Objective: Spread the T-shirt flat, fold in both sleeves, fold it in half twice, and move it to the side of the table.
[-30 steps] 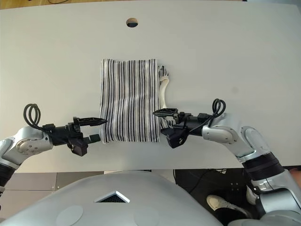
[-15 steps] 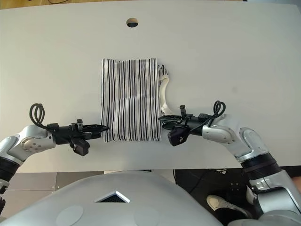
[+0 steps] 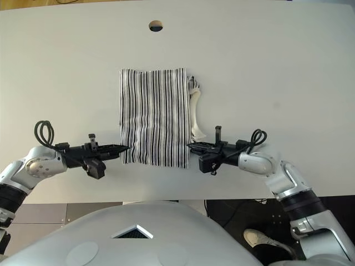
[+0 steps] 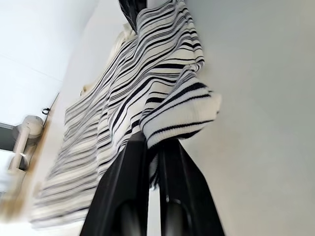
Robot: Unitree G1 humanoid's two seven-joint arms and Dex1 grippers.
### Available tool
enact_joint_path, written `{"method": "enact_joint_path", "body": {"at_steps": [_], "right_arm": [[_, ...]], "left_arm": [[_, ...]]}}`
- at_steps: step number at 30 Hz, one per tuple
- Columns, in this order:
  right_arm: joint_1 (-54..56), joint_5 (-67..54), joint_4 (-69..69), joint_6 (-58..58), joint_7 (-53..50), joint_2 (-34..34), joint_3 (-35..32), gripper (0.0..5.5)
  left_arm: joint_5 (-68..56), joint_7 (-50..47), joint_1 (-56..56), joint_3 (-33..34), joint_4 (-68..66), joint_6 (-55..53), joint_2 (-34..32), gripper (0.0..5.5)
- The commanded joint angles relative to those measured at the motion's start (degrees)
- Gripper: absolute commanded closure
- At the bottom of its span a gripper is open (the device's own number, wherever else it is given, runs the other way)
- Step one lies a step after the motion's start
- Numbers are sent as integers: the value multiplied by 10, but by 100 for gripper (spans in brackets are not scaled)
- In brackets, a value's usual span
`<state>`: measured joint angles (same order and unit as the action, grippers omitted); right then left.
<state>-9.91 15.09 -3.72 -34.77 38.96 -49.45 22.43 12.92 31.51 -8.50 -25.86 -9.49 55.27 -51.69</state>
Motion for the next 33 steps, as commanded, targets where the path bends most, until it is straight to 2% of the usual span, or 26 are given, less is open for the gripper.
{"method": "enact_joint_path", "body": {"at_steps": [1,3,6,10,16,21,26,27,33], "right_arm": [[-77,-54,-43,14,46,-62,-16,540],[-90,-95,-66,24,54,-68,-31,540],[-73,-159,-75,51,65,-41,-40,540],[-7,-265,-40,117,78,30,-56,540],[97,-367,35,248,92,116,-94,540],[169,-314,122,277,44,176,-105,540],[214,-249,211,258,4,226,-104,540],[221,-242,226,252,-1,234,-107,511],[272,-202,320,203,-30,278,-115,400]], "left_arm": [[-59,34,-92,-9,68,-29,-44,540],[-85,32,-108,10,94,-40,-47,540],[-103,16,-88,41,89,-76,-11,540],[-143,-6,-6,79,38,-177,76,540],[-102,1,84,83,-22,-242,135,540],[-25,-41,157,84,-97,-260,174,540],[63,-102,227,65,-207,-232,210,540],[71,-111,238,62,-227,-222,216,507],[86,-165,293,73,-309,-195,246,409]]}}
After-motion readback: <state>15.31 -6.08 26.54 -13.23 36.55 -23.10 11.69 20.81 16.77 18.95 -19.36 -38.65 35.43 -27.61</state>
